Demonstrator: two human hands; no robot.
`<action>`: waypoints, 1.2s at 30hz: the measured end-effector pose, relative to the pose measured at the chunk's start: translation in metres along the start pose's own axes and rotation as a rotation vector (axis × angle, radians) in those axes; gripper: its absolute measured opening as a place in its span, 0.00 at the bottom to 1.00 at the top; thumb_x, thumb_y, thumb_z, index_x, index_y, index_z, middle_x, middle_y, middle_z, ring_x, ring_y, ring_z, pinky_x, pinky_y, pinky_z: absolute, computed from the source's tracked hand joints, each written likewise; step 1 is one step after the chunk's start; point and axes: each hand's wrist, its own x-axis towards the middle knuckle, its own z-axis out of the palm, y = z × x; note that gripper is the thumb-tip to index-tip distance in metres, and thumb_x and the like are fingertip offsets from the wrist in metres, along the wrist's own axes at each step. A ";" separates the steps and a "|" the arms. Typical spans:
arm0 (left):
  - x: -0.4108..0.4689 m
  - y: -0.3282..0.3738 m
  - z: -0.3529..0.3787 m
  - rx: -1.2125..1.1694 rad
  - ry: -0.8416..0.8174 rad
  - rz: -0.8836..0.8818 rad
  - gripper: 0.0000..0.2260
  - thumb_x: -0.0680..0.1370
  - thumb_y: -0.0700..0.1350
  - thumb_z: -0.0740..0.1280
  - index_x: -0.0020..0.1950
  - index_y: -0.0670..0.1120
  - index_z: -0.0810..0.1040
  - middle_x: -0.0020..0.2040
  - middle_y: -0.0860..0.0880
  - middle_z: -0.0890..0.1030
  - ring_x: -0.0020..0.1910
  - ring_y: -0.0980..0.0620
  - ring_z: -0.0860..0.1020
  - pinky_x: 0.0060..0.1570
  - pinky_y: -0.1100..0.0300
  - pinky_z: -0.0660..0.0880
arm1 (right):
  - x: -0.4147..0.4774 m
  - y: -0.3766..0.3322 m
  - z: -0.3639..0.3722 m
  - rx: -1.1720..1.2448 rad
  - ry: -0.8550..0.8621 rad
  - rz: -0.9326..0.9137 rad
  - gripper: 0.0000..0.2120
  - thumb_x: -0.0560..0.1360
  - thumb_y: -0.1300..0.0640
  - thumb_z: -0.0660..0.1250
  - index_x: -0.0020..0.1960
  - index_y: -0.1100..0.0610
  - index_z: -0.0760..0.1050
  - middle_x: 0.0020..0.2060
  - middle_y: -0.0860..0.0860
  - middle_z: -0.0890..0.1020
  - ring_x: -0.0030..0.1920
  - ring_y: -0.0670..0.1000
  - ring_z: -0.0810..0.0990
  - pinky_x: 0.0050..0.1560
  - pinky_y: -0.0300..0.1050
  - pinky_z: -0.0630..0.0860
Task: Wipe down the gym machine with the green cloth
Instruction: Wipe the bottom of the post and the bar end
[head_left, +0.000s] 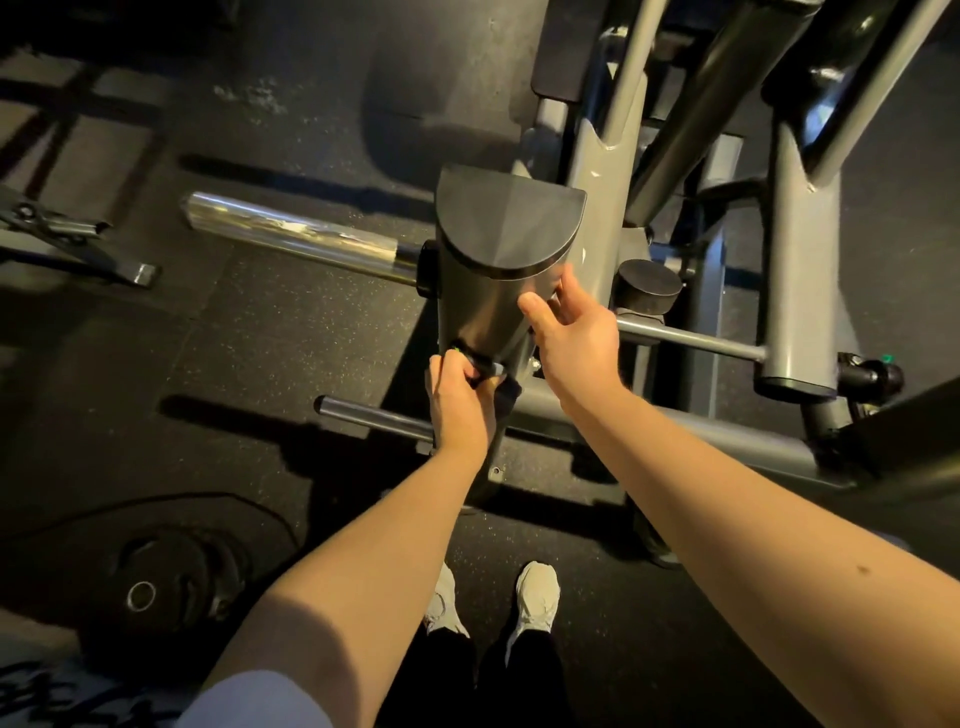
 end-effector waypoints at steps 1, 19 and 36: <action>0.002 0.002 -0.004 0.089 -0.012 0.077 0.08 0.77 0.41 0.67 0.47 0.43 0.67 0.49 0.47 0.74 0.46 0.48 0.76 0.44 0.56 0.79 | -0.002 -0.001 0.001 -0.007 -0.005 0.001 0.30 0.79 0.53 0.71 0.79 0.47 0.65 0.66 0.45 0.81 0.67 0.47 0.79 0.67 0.54 0.78; 0.018 0.014 -0.030 0.065 -0.033 0.170 0.06 0.80 0.41 0.66 0.56 0.43 0.73 0.63 0.43 0.73 0.58 0.48 0.77 0.56 0.60 0.78 | -0.014 0.000 0.029 -0.002 0.070 -0.016 0.39 0.79 0.44 0.69 0.83 0.42 0.50 0.70 0.45 0.76 0.72 0.49 0.72 0.74 0.55 0.70; -0.046 0.114 -0.148 0.093 -0.475 0.004 0.06 0.83 0.39 0.63 0.54 0.51 0.75 0.52 0.55 0.78 0.52 0.61 0.76 0.46 0.69 0.69 | -0.134 -0.049 -0.017 0.031 -0.295 0.283 0.17 0.79 0.44 0.67 0.42 0.57 0.81 0.37 0.53 0.83 0.42 0.52 0.81 0.60 0.64 0.79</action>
